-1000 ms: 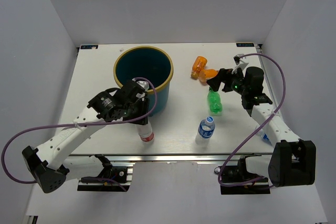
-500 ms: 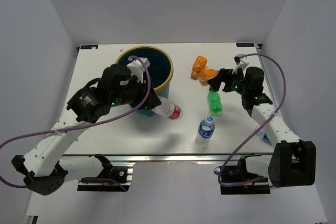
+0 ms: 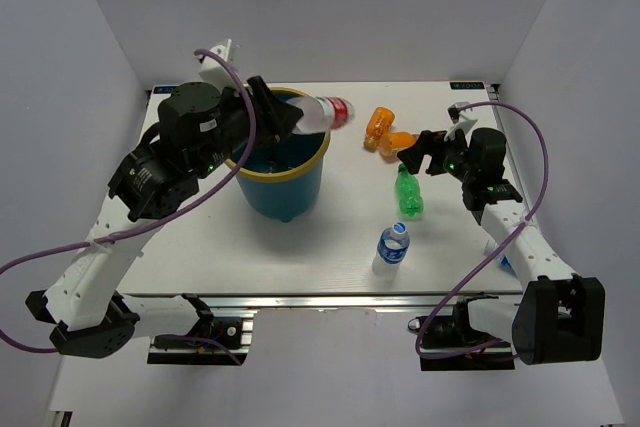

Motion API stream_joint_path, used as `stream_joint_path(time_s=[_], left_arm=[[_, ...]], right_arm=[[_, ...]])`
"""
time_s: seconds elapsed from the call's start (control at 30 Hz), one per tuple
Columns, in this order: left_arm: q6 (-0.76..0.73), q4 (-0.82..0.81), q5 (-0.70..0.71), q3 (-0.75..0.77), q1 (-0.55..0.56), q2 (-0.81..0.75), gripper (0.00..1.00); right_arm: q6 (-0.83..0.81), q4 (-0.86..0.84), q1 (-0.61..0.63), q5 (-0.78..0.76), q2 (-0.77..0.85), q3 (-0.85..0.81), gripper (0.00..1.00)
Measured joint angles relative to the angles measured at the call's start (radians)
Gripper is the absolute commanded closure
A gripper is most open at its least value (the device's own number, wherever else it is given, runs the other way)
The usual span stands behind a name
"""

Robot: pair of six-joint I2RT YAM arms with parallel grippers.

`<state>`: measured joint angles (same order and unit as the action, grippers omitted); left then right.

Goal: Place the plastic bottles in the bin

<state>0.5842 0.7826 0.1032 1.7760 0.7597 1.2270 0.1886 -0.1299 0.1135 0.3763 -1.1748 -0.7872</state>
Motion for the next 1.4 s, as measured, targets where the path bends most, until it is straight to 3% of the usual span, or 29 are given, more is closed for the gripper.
stream_joint_path(time_s=[0.17,0.3,0.5,0.73,0.77,0.83,0.87,0.93,0.97,1.03,1.23,1.4], left_arm=[[0.052,-0.021,0.328,-0.017,-0.023,-0.014,1.00],[0.070,-0.053,0.481,-0.043,-0.025,-0.057,1.00],[0.119,-0.032,0.572,-0.088,-0.025,-0.105,1.00],[0.182,0.066,0.610,-0.094,-0.042,0.070,1.00],[0.184,0.071,0.605,-0.103,-0.051,0.093,0.97],[0.189,0.075,0.584,-0.138,-0.087,0.126,0.81],[0.191,0.070,0.569,-0.166,-0.110,0.130,0.63],[0.190,0.060,0.539,-0.220,-0.157,0.123,0.43],[0.190,0.051,0.529,-0.239,-0.176,0.117,0.24],[0.168,0.042,0.510,-0.252,-0.200,0.112,0.04],[0.079,-0.041,0.433,-0.150,-0.203,0.116,0.02],[-0.002,-0.094,0.383,0.000,-0.209,0.140,0.02]], right_arm=[[-0.010,0.001,0.000,0.024,0.001,0.000,0.11],[-0.013,-0.001,0.000,0.027,0.006,-0.002,0.11],[-0.016,0.022,0.000,0.045,0.008,-0.010,0.11],[-0.061,0.123,0.116,-0.018,0.166,-0.030,0.11],[-0.066,0.137,0.143,-0.037,0.190,-0.037,0.11],[-0.070,0.171,0.218,-0.093,0.232,-0.065,0.11],[-0.070,0.193,0.254,-0.122,0.243,-0.084,0.11],[-0.070,0.233,0.323,-0.194,0.253,-0.116,0.11],[-0.068,0.254,0.359,-0.235,0.257,-0.127,0.11],[-0.066,0.297,0.430,-0.317,0.262,-0.138,0.11],[-0.035,0.471,0.635,-0.544,0.236,-0.179,0.11],[0.012,0.591,0.707,-0.644,0.223,-0.191,0.11]])
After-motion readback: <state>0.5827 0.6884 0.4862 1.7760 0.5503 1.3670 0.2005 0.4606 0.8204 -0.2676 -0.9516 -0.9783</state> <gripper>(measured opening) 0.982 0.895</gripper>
